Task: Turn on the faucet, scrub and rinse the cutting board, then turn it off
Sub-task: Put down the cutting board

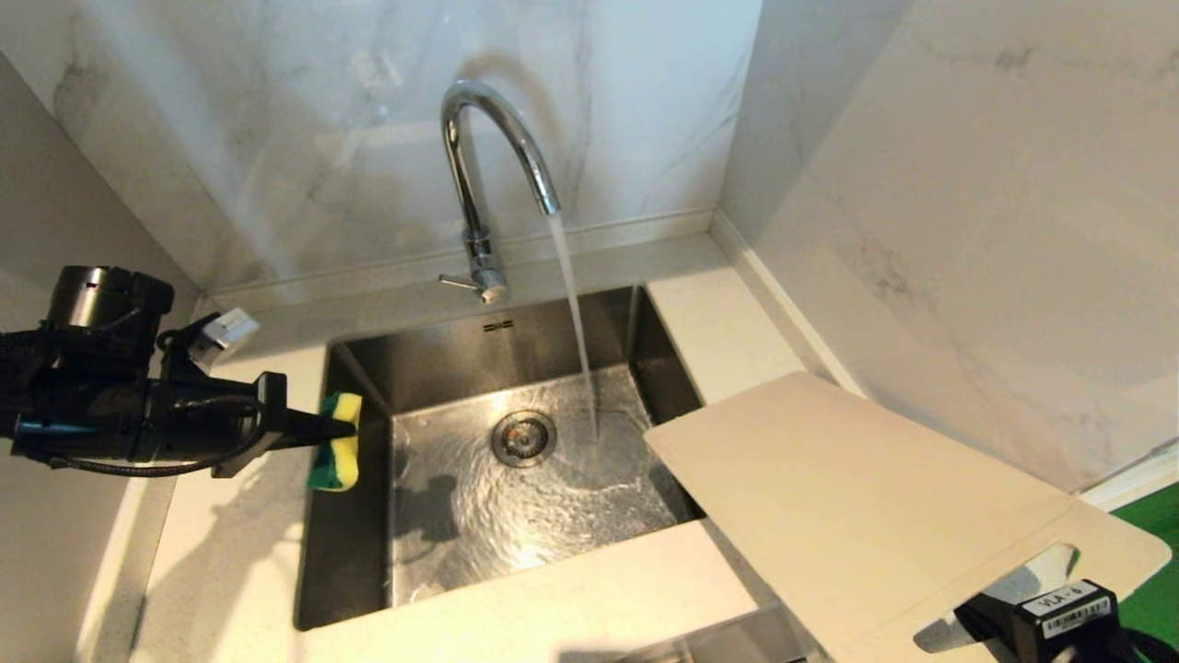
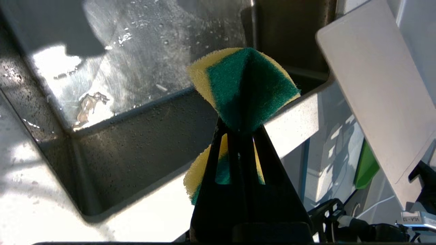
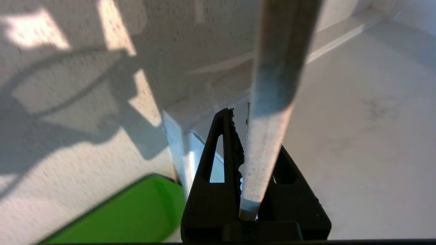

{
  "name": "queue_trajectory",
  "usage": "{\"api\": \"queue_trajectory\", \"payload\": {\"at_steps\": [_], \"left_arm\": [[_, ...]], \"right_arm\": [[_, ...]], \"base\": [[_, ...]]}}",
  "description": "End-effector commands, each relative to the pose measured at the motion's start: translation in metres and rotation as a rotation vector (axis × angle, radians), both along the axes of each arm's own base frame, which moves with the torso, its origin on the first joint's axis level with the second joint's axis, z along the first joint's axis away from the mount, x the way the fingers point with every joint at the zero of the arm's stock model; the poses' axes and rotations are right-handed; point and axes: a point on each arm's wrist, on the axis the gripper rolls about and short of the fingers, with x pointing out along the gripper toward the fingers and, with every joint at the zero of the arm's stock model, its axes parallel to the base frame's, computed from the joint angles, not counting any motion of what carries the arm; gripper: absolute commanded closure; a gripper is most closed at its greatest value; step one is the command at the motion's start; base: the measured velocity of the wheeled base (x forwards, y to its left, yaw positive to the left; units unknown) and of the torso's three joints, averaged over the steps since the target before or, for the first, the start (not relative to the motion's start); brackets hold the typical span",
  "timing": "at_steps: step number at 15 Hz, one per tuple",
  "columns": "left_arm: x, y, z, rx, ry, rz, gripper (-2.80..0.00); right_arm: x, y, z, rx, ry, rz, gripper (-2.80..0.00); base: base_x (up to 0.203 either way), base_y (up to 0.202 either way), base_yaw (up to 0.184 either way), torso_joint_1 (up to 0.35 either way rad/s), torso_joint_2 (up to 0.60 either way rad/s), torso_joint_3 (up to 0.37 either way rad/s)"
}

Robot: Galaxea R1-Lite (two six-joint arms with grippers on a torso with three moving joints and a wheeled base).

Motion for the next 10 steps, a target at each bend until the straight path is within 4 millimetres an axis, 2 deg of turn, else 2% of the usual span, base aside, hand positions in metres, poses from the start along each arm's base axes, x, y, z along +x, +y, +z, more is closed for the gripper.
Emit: {"api": "queue_trajectory", "payload": {"at_steps": [1, 5, 10], "left_arm": [[0.005, 0.0, -0.009, 0.0, 0.03, 0.001, 0.0], [0.005, 0.0, -0.008, 0.0, 0.027, 0.002, 0.0], [0.005, 0.0, -0.009, 0.0, 0.03, 0.002, 0.0]], "right_arm": [[0.008, 0.003, -0.008, -0.013, 0.066, 0.01, 0.0], [0.002, 0.001, -0.028, 0.0, 0.169, -0.01, 0.0], [0.007, 0.004, -0.052, -0.007, 0.384, 0.031, 0.0]], "base": [[0.0, 0.0, 0.0, 0.0, 0.0, 0.0], [0.0, 0.0, 0.0, 0.0, 0.0, 0.0], [0.0, 0.0, 0.0, 0.0, 0.0, 0.0]]}}
